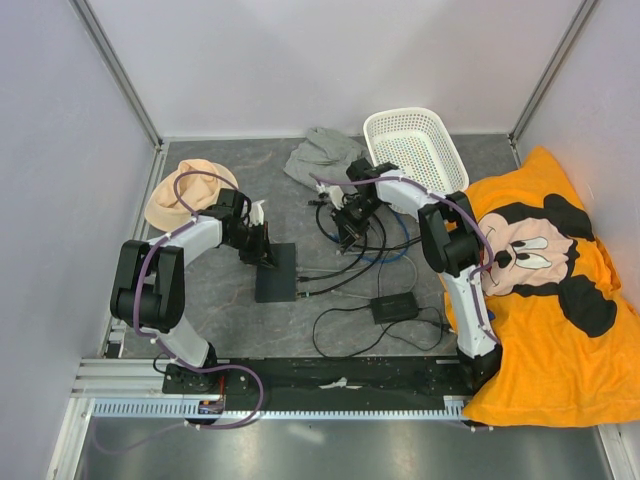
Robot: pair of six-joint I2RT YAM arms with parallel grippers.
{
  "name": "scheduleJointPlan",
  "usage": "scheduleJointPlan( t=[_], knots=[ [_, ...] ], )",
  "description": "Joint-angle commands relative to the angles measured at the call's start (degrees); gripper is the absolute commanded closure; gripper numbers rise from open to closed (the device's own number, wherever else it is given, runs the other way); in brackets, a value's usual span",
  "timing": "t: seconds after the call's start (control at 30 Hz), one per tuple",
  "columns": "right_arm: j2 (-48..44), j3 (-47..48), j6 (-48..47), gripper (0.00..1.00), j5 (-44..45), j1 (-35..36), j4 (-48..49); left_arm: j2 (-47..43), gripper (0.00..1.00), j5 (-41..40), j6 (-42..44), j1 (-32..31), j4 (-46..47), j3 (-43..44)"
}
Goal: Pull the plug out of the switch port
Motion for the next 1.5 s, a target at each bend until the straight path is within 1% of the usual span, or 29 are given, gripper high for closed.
scheduleJointPlan(
  t=[0.0, 0.17, 0.27, 0.3, 0.4, 0.5, 0.63, 0.77, 0.83, 0.93, 1.0, 1.03, 1.1, 1.13, 1.17, 1.2, 1.23, 1.27, 1.3, 1.33, 1.4, 1.47],
  knots=[
    [0.01, -0.49, -5.39, 1.0, 8.5, 0.09, -2.76, 1.24, 0.96, -1.86, -0.39, -0.42, 0.43, -0.25],
    [1.07, 4.95, -2.58, 1.0, 7.7, 0.09, -3.2, 0.98, 0.96, -1.94, -0.39, -0.59, 0.43, -0.16],
    [-0.95, 5.23, -3.28, 1.0, 10.68, 0.09, -2.5, 0.63, 0.96, -2.12, -0.31, -0.51, 0.6, -0.34],
    [-2.43, 4.97, -3.54, 1.0, 12.26, 0.09, -1.89, 0.45, 0.96, -2.12, -0.31, -0.59, 0.78, -0.42],
    [-5.42, 2.77, -3.02, 1.0, 21.74, -0.26, 3.02, 0.1, 0.96, -1.95, -0.31, -0.59, 1.22, -0.78],
    [-7.19, 1.89, -2.14, 1.0, 25.45, -0.96, 6.1, 0.18, 0.96, -1.77, -0.22, -0.59, 1.48, -0.78],
    [-8.07, 1.19, 0.58, 1.0, 34.92, -1.84, 11.11, 0.71, 0.96, -1.42, -0.22, -0.59, 1.48, -0.51],
    [-6.06, 2.41, 3.48, 1.0, 40.82, -3.16, 13.23, 0.89, 0.96, -1.24, -0.39, -0.59, 1.57, -0.16],
    [-5.35, 2.85, 4.19, 1.0, 41.19, -3.42, 13.06, 0.8, 0.96, -1.24, -0.39, -0.59, 1.66, -0.16],
    [-5.26, 3.12, 5.41, 1.0, 39.79, -3.51, 12.97, 0.19, 0.96, -1.5, -0.48, -0.59, 1.66, -0.34],
    [-6.22, 3.38, 5.94, 1.0, 36.89, -3.51, 13.14, 0.01, 0.96, -1.68, -0.39, -0.59, 1.66, -0.51],
    [-7.18, 3.56, 6.64, 0.96, 35.4, -3.51, 13.23, -0.08, 0.96, -1.77, -0.39, -0.59, 1.66, -0.6],
    [-8.33, 3.65, 7.26, 0.86, 31.01, -3.34, 13.85, -0.34, 0.96, -1.86, -0.31, -0.59, 1.66, -0.78],
    [-9.38, 3.56, 8.14, 0.74, 29.08, -3.42, 14.11, -0.34, 0.96, -1.94, -0.31, -0.59, 1.66, -0.78],
    [-9.83, 3.47, 8.58, 0.68, 27.23, -3.34, 14.46, -0.26, 0.96, -1.95, -0.31, -0.59, 1.74, -0.78],
    [-10.18, 3.3, 8.93, 0.63, 23.13, -3.25, 14.38, -0.08, 0.96, -2.03, -0.31, -0.59, 1.66, -0.78],
    [-10.62, 2.77, 9.63, 0.55, 21.26, -2.64, 14.38, 0.01, 0.96, -2.03, -0.31, -0.59, 1.74, -0.78],
    [-10.71, 2.59, 9.73, 0.52, 19.41, -2.2, 12.98, 0.01, 0.96, -2.03, -0.22, -0.59, 1.66, -0.69],
    [-10.8, 2.33, 9.64, 0.51, 14.35, -1.58, 12.27, 0.18, 0.96, -2.03, -0.22, -0.59, 1.66, -0.6],
    [-11.14, 2.16, 9.47, 0.48, 12.12, -0.36, 11.13, 0.27, 0.96, -2.03, -0.22, -0.59, 1.74, -0.51],
    [-11.85, 1.02, 9.46, 0.46, 5.29, 0.79, 11.39, 0.27, 0.96, -2.03, -0.13, -0.59, 1.66, -0.34],
    [-12.38, 0.4, 10.51, 0.45, 0.96, 2.2, 12.7, 0.19, 0.96, -2.12, -0.04, -0.59, 1.66, -0.34]
  ],
)
